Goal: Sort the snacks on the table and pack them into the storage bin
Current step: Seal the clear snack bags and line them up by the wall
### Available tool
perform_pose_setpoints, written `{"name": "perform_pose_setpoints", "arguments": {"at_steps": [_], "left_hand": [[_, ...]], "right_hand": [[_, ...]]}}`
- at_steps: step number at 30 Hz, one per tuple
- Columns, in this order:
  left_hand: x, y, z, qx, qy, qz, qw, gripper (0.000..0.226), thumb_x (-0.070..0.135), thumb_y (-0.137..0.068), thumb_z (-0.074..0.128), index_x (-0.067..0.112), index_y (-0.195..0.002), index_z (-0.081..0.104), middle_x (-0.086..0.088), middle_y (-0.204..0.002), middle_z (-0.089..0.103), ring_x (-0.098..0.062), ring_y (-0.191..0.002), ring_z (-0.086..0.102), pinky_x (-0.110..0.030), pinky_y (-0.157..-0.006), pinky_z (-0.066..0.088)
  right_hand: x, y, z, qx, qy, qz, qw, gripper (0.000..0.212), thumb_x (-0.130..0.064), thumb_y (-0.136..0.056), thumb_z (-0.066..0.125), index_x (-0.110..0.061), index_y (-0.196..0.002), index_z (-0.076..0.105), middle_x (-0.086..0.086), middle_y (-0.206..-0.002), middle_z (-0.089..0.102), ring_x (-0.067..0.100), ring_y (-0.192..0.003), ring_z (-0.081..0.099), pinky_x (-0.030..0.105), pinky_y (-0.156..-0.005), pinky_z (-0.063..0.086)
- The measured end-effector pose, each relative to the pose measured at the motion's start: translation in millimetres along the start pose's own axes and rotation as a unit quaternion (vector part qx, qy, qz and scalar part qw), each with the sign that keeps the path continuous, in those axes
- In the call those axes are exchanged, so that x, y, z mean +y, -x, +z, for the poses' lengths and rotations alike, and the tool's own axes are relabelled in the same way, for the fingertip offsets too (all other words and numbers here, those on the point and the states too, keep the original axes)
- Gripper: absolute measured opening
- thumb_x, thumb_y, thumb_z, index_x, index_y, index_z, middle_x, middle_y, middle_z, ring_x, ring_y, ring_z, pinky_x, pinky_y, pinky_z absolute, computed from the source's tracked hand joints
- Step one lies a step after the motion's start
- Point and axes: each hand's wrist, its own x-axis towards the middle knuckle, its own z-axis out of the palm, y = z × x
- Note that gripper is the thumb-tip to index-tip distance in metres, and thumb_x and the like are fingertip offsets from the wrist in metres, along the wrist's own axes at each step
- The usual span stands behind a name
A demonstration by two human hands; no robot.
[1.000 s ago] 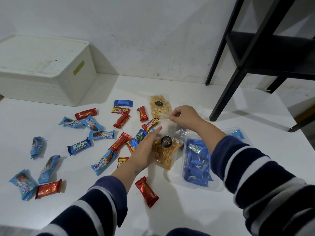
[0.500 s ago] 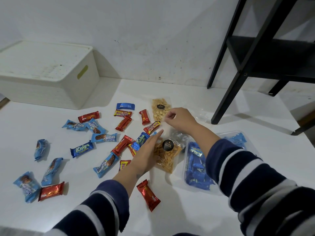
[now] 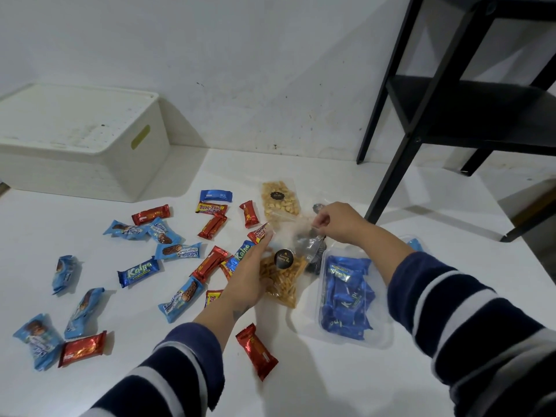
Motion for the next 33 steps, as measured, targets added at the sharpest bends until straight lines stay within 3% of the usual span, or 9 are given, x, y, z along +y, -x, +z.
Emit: {"name": "perform_pose_setpoints", "arguments": {"at_steps": [3, 5, 8, 11, 15, 20, 23, 30, 33], "left_hand": [[0.6, -2.3, 1.4, 0.003, 0.024, -0.006, 1.000, 0.085, -0.006, -0.077, 0.063, 0.055, -0.126, 0.030, 0.010, -0.136, 0.042, -0.013, -0.126, 0.046, -0.032, -0.101, 0.046], [8.8, -2.4, 3.7, 0.027, 0.024, -0.005, 0.999, 0.061, 0.005, -0.079, 0.067, 0.045, -0.114, 0.037, 0.006, -0.129, 0.044, -0.015, -0.117, 0.049, -0.029, -0.091, 0.048], [33.4, -9.7, 5.0, 0.100, 0.088, -0.005, 0.991, 0.022, 0.033, -0.085, 0.065, 0.028, -0.103, 0.054, 0.003, -0.125, 0.045, -0.012, -0.114, 0.045, -0.032, -0.100, 0.040], [56.7, -24.4, 2.0, 0.164, 0.158, -0.032, 0.973, 0.033, 0.057, -0.083, 0.055, 0.025, -0.084, 0.063, -0.001, -0.111, 0.060, -0.015, -0.106, 0.055, -0.035, -0.097, 0.043], [72.4, -27.2, -1.7, 0.184, 0.201, -0.064, 0.960, 0.029, 0.032, -0.092, 0.057, 0.017, -0.068, 0.060, 0.005, -0.079, 0.062, -0.006, -0.076, 0.053, -0.021, -0.066, 0.037], [70.9, -24.8, 0.4, 0.166, 0.215, -0.057, 0.961, 0.019, 0.029, -0.091, 0.059, 0.023, -0.074, 0.065, 0.007, -0.095, 0.066, -0.011, -0.091, 0.056, -0.024, -0.074, 0.042], [68.4, -24.0, 1.8, 0.161, 0.211, -0.029, 0.964, 0.016, 0.030, -0.089, 0.061, 0.028, -0.075, 0.066, 0.013, -0.093, 0.066, -0.009, -0.095, 0.058, -0.029, -0.087, 0.046], [52.0, -28.9, 4.5, 0.158, 0.174, 0.001, 0.972, 0.007, 0.033, -0.084, 0.064, 0.030, -0.091, 0.062, 0.002, -0.113, 0.061, -0.014, -0.110, 0.055, -0.041, -0.102, 0.044], [29.3, -14.9, 4.2, 0.103, 0.119, 0.015, 0.987, 0.056, 0.020, -0.076, 0.076, 0.037, -0.120, 0.046, 0.005, -0.134, 0.046, -0.012, -0.124, 0.043, -0.035, -0.107, 0.038]], "right_hand": [[0.3, 0.7, 8.9, 0.047, -0.012, 0.011, 0.999, 0.019, 0.000, -0.083, 0.061, -0.008, -0.093, 0.075, 0.005, -0.100, 0.071, 0.016, -0.089, 0.062, 0.022, -0.077, 0.047], [2.5, 0.5, 13.9, 0.070, -0.018, 0.016, 0.997, 0.020, 0.001, -0.083, 0.061, -0.010, -0.091, 0.076, 0.003, -0.098, 0.071, 0.016, -0.092, 0.063, 0.022, -0.078, 0.047], [4.1, 2.3, 18.9, 0.082, -0.036, -0.006, 0.996, 0.022, -0.001, -0.083, 0.061, -0.018, -0.086, 0.075, -0.001, -0.096, 0.069, 0.012, -0.082, 0.060, 0.020, -0.073, 0.043], [1.1, 7.3, 19.9, 0.074, -0.038, -0.040, 0.996, 0.024, -0.005, -0.084, 0.061, -0.026, -0.083, 0.073, -0.001, -0.094, 0.067, 0.010, -0.076, 0.058, 0.026, -0.074, 0.051], [0.5, 14.7, 21.0, 0.068, -0.047, -0.046, 0.995, 0.024, -0.008, -0.085, 0.058, -0.027, -0.087, 0.072, -0.006, -0.091, 0.066, 0.011, -0.080, 0.060, 0.033, -0.080, 0.054], [-5.1, 17.6, 24.2, 0.056, -0.184, -0.030, 0.981, 0.014, -0.032, -0.082, 0.070, -0.023, -0.093, 0.072, -0.006, -0.083, 0.066, 0.005, -0.073, 0.058, 0.022, -0.072, 0.047], [-10.5, 12.6, 26.3, 0.068, -0.180, -0.029, 0.981, 0.013, -0.026, -0.084, 0.068, -0.014, -0.085, 0.073, -0.001, -0.084, 0.068, 0.010, -0.075, 0.058, 0.019, -0.068, 0.044], [-15.2, -0.4, 31.5, 0.058, -0.215, 0.020, 0.975, 0.011, -0.021, -0.088, 0.062, -0.018, -0.079, 0.067, -0.004, -0.073, 0.062, 0.021, -0.076, 0.063, 0.032, -0.077, 0.051], [-15.7, -3.5, 30.9, 0.051, -0.229, 0.020, 0.972, 0.012, -0.022, -0.090, 0.061, -0.019, -0.079, 0.065, -0.005, -0.073, 0.059, 0.020, -0.076, 0.060, 0.030, -0.073, 0.047]]}}
